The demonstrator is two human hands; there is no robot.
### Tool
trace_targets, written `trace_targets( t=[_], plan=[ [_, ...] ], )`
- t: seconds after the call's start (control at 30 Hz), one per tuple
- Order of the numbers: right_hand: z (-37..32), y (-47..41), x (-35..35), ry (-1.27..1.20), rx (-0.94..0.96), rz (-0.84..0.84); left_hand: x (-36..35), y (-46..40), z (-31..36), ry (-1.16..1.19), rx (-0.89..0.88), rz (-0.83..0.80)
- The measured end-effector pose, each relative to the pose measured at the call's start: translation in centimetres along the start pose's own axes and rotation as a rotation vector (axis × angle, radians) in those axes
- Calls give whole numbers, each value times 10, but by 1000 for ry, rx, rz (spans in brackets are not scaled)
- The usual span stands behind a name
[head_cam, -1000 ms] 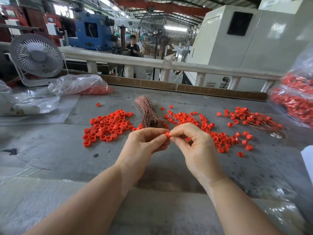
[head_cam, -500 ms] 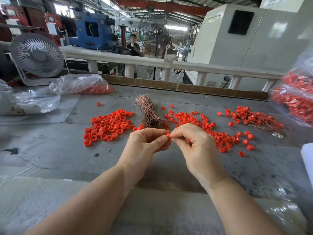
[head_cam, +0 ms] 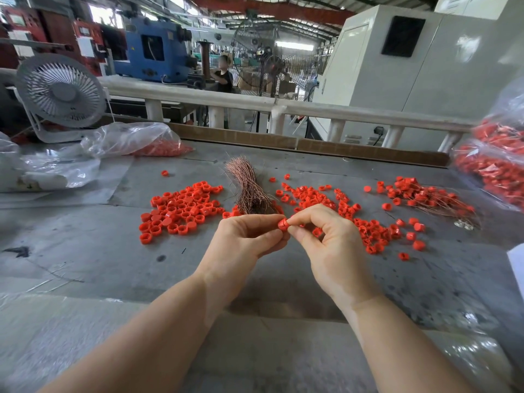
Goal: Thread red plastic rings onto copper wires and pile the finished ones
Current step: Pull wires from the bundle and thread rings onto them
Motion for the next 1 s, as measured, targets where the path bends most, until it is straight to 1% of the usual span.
trace_targets(
  t=[0.57, 0.67, 0.77, 0.87, 1.0],
  plan=[
    [0, 2, -2, -39, -100, -13, -2, -1, -1, -294, -140, 13],
    [-1, 2, -3, -38, -91, -21, -2, -1, 0, -266, -134, 33],
    [-3, 4, -4, 19, -47, -47, 0, 0, 2, -192, -109, 52],
    [-5, 6, -4, 119, 26, -6, 1, 1, 3, -123, -50, 49],
    [-8, 8, -3, 184, 113, 68, 2, 2, 2, -130, 16, 23]
  ],
)
Point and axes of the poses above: each hand's wrist, its own y-axis away from the middle knuckle, its own x-axis out of the back of the hand, z = x × y, the point moved 3 cm from there along -y, towards the middle knuckle, and after that the axes turned 13 degrees about -x, right-handed, at the moved point
